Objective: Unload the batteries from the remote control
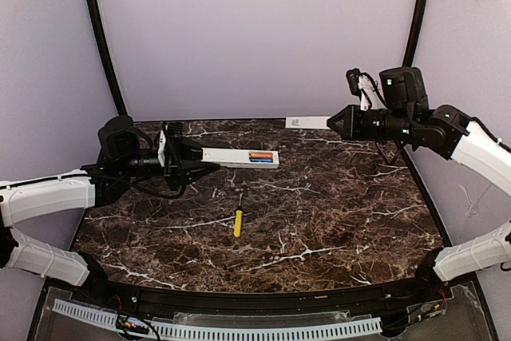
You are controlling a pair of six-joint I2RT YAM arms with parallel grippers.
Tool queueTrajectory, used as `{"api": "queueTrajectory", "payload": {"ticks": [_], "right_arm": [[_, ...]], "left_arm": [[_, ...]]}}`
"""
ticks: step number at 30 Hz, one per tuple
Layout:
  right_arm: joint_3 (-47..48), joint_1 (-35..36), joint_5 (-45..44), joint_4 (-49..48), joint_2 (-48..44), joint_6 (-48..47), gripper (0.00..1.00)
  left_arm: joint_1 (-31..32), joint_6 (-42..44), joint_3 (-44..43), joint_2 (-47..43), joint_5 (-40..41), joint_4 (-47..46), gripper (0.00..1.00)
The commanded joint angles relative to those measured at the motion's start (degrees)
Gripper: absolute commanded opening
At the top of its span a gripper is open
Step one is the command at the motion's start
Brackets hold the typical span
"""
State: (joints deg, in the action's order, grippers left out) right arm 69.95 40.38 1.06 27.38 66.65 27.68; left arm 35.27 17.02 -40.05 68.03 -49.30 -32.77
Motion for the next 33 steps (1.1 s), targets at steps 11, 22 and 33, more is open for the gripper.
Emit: {"api": "queueTrajectory", "payload": {"ticks": [11,22,33], "right_arm": [[3.44,4.19,-20.99,8.89,9.08,-13.14,0.0],[5.54,8.93,-30.75,12.75,19.91,-19.08,0.0],[7.2,11.64,-33.4,17.93,27.93,-19.02,0.0]], "left_arm": [[0.24,4.46,-1.97,-2.34,-1.17,4.63,0.0],[0.24,6.77,-1.68,-3.68,1.64,5.85,0.0],[0.24,7.57,-1.6,-4.09,3.2,6.51,0.0]]}}
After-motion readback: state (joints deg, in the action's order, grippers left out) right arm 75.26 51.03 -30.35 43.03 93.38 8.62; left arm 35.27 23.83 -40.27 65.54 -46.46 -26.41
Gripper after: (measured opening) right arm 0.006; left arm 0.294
